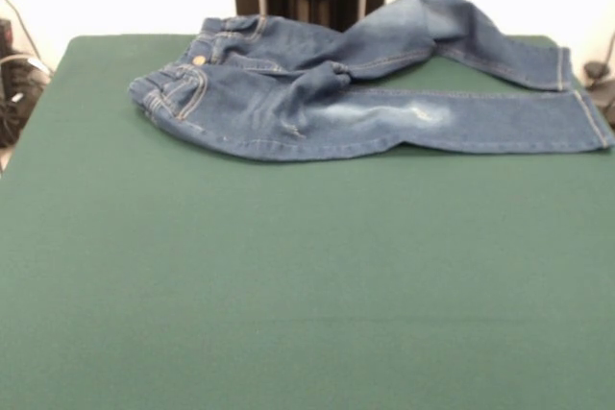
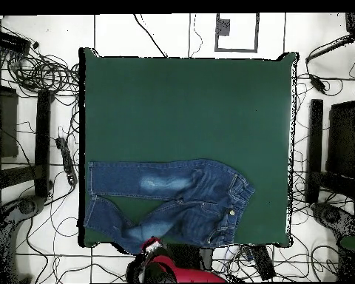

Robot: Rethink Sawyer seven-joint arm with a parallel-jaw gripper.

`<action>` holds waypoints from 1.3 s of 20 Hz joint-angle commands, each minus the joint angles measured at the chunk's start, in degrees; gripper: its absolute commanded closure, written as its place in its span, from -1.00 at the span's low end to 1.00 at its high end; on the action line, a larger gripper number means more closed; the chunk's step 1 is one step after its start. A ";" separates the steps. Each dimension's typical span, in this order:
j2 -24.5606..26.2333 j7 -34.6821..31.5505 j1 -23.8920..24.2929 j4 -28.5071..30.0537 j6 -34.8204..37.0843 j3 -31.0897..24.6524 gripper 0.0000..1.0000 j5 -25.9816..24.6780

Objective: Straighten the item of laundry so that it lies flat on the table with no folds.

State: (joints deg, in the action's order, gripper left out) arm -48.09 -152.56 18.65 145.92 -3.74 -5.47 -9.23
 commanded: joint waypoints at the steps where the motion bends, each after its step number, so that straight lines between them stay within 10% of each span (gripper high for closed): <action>1: 6.20 -2.00 -7.72 -12.86 1.43 5.15 -1.00 2.62; 4: 6.91 -2.76 -9.41 -14.58 1.50 6.77 -1.00 3.38; 5: 7.09 -3.00 -9.60 -15.00 1.54 6.98 1.00 3.52; 26: 6.44 2.05 5.14 -20.79 4.49 2.77 1.00 -8.18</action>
State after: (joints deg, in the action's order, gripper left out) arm -44.18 -152.56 25.02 133.19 -3.73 0.41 -16.80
